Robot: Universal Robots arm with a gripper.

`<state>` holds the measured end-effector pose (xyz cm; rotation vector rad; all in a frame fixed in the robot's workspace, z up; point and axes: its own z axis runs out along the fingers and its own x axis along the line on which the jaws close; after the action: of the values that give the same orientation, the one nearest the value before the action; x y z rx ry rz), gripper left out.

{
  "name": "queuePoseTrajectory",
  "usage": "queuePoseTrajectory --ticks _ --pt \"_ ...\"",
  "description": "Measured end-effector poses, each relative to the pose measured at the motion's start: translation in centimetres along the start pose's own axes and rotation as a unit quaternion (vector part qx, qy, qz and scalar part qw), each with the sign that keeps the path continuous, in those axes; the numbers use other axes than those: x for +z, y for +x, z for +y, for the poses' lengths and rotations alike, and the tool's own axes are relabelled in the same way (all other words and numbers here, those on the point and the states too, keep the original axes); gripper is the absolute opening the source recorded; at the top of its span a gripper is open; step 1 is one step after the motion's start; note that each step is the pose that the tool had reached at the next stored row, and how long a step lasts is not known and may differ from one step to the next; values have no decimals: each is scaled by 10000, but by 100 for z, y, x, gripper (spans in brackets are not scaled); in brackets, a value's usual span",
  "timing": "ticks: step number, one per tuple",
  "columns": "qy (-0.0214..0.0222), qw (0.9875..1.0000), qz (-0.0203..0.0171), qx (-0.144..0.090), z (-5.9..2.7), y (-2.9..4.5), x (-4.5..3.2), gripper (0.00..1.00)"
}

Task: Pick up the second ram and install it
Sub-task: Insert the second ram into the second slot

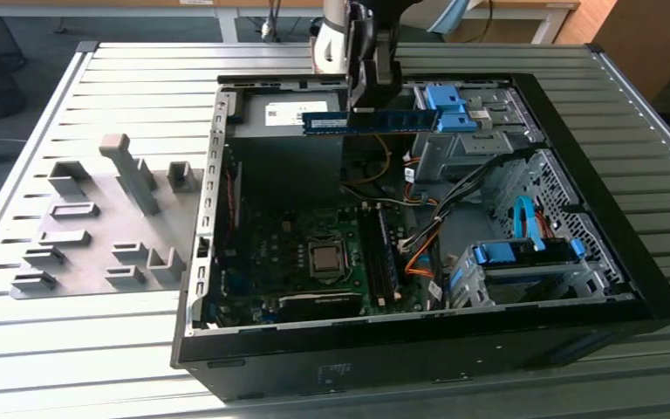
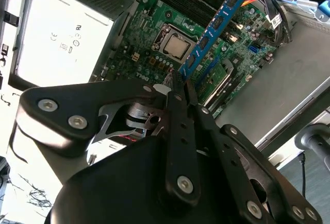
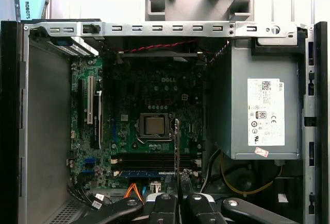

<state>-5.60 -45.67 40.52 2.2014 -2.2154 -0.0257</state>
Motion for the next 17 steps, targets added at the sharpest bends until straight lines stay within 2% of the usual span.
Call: queuePoseTrajectory --ticks 10,14,17 --pt "0 10000 -1 41 -1 0 0 14" --pt "0 9997 -5 233 -2 0 1 14" --pt "0 9990 -10 452 -2 0 4 14"
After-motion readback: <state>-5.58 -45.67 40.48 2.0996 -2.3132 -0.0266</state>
